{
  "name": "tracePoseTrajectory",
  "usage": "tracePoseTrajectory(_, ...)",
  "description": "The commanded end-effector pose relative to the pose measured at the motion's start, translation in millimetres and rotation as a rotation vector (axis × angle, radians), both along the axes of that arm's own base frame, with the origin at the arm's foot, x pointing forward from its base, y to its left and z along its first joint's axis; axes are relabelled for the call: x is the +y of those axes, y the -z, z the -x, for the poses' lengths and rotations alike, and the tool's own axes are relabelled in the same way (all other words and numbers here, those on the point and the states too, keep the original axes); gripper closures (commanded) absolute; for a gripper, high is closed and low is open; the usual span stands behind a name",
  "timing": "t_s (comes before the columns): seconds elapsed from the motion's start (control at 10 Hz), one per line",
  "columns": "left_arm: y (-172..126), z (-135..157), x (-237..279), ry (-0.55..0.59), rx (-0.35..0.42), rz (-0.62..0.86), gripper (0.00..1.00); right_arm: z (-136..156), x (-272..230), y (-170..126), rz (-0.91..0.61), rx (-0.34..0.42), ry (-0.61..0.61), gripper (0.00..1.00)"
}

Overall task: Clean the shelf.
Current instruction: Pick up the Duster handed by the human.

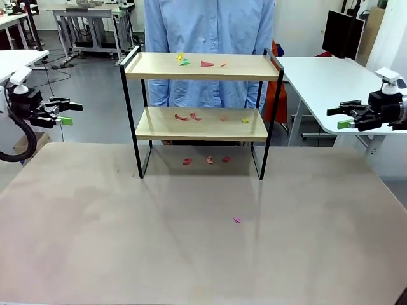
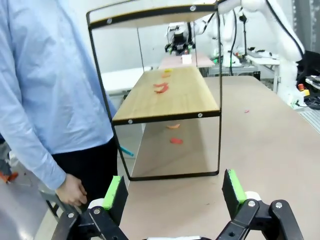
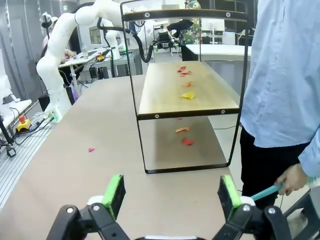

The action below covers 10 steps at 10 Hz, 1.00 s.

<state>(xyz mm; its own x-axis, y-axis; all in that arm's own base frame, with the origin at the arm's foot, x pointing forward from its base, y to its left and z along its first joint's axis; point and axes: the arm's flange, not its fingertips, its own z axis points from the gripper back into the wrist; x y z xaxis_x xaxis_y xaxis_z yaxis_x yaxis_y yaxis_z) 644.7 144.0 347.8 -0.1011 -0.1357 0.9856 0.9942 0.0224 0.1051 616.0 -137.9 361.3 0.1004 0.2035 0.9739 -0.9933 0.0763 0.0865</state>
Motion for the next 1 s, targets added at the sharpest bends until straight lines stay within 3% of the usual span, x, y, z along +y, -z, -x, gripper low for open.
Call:
tracePoseTrajectory(0.0,2.6,6.7,-5.4,0.014,-0.055,0.086,0.0,-3.2,1.9,-0.6,-0.047,-0.053,0.015,0.0)
tracePoseTrajectory(0.6,4.1,20.3,-5.7,-0.001,-0.012,0.139,0.0,-5.7,-1.1,2.9,-0.086,-0.056,0.062,0.0)
tracePoseTrajectory(0.9,10.6,13.2,-3.7,0.011,-0.008,0.109,0.0,-4.5,-3.5,5.7,-0.056,-0.013,0.041,0.0)
